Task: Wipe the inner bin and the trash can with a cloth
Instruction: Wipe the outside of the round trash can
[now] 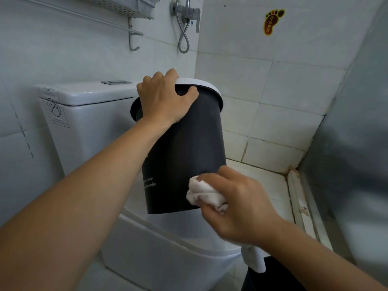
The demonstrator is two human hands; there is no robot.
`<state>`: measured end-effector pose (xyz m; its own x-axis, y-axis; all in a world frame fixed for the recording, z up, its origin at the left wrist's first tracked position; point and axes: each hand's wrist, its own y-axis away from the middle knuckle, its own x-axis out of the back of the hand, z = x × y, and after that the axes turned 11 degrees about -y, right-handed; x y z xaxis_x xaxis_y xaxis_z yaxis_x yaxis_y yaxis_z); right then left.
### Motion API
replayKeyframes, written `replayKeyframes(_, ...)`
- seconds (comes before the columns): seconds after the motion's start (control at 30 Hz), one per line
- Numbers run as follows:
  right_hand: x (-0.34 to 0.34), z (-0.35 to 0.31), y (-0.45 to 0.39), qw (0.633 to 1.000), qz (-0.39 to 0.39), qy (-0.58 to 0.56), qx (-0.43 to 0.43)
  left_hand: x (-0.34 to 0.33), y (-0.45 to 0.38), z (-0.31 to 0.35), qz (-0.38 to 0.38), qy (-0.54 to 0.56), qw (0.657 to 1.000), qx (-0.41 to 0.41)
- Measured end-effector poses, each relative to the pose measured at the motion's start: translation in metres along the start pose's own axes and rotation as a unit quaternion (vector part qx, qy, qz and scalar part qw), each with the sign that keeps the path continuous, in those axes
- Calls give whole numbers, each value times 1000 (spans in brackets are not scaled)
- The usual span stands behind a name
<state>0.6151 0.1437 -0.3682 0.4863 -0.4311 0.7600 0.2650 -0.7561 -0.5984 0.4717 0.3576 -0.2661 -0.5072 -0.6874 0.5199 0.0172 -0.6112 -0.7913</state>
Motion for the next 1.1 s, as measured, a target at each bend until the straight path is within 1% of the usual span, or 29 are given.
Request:
replayKeyframes(0.07, 9, 17, -2, 999, 31, 20, -29, 0, 0, -5, -2, -5, 1000, 19)
replayKeyframes(0.17, 17, 31, -3, 994, 82, 37, -58, -3, 2, -16, -13, 20, 999, 49)
replayKeyframes(0.3, 12, 27, -3, 995, 79, 35, -48, -3, 2, -22, -27, 48, 996, 68)
replayKeyframes(0.47, 19, 57, -7, 983, 114, 67, -126, 2, 1, -35, -36, 60, 994, 87)
replayKeyframes(0.53, 19, 60, -4, 982, 112, 77, -134, 1, 2, -34, -32, 62, 994, 79)
replayKeyframes(0.6, 18, 52, -2, 985, 107, 67, -115, 0, 1, -30, -23, 59, 996, 68)
replayKeyframes(0.67, 17, 39, -1, 992, 91, 48, -71, -3, 1, -21, -11, 48, 997, 56)
replayKeyframes(0.77, 12, 17, 1, 998, 15, 57, 38, -4, 2, -2, 1, 36, 999, 21)
replayKeyframes(0.8, 11, 14, 2, 996, -6, 67, 60, -4, 2, 4, 1, 32, 999, 10)
replayKeyframes(0.83, 12, 15, 2, 995, -13, 73, 65, -3, 1, 9, 2, 25, 1000, 2)
replayKeyframes(0.9, 18, 27, 2, 997, 15, 75, 27, -2, 0, 12, 0, 10, 1000, 5)
replayKeyframes(1.0, 31, 53, 1, 991, 75, 85, -71, -3, -3, 7, -5, 5, 1000, 30)
replayKeyframes(1.1, 29, 63, 5, 985, 106, 86, -109, -5, -4, 7, -4, 3, 1000, 28)
